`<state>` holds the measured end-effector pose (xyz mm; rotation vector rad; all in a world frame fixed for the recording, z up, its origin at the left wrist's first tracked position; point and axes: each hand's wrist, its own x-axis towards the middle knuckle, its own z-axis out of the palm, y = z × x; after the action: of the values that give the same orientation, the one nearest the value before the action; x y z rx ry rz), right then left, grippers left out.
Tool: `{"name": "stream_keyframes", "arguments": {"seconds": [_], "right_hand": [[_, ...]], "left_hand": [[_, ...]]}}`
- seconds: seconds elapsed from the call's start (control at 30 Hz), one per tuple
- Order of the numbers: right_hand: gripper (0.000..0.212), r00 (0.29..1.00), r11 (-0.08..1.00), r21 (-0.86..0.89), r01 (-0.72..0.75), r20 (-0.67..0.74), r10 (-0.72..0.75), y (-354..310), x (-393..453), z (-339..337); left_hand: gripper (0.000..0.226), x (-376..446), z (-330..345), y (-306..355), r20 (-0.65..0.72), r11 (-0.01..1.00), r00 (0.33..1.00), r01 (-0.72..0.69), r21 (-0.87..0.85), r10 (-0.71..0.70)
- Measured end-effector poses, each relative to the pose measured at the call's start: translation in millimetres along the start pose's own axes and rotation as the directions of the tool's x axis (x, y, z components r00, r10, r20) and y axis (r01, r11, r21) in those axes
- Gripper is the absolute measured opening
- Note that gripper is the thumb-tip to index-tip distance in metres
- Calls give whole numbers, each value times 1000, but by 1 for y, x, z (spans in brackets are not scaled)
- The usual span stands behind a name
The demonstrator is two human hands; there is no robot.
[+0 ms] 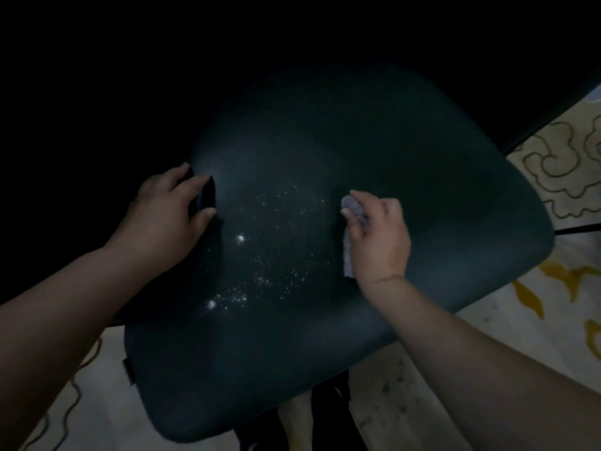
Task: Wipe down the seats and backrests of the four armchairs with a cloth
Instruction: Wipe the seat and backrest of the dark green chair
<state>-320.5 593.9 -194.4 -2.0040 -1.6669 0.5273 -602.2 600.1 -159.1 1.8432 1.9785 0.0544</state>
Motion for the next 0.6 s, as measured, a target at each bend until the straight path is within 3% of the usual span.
{"name": "stream_keyframes", "arguments": {"seconds": [0.17, 0.23, 0.3, 0.4, 0.6], "right_hand": [[31, 978, 973, 165, 162, 101, -180, -36, -24, 21], [31, 980, 950, 250, 188, 10, -197, -40, -5, 15], [33, 984, 966, 188, 179, -56, -171, -37, 28, 10], [39, 991, 994, -25, 110, 76, -108, -33, 52, 15], [40, 897, 921, 211, 327, 237, -372, -55, -7, 34]], "left_hand": [[62, -10, 4, -2, -9, 1000, 1000, 12, -20, -13], [61, -13, 4, -3, -14, 1000, 1000, 13, -11, -13], [61, -15, 2, -6, -14, 999, 1000, 26, -18, -26], [60, -17, 1, -10, -14, 998, 999, 38, -44, -39], [60, -23, 2, -9, -6, 996, 998, 59, -73, -59]]}}
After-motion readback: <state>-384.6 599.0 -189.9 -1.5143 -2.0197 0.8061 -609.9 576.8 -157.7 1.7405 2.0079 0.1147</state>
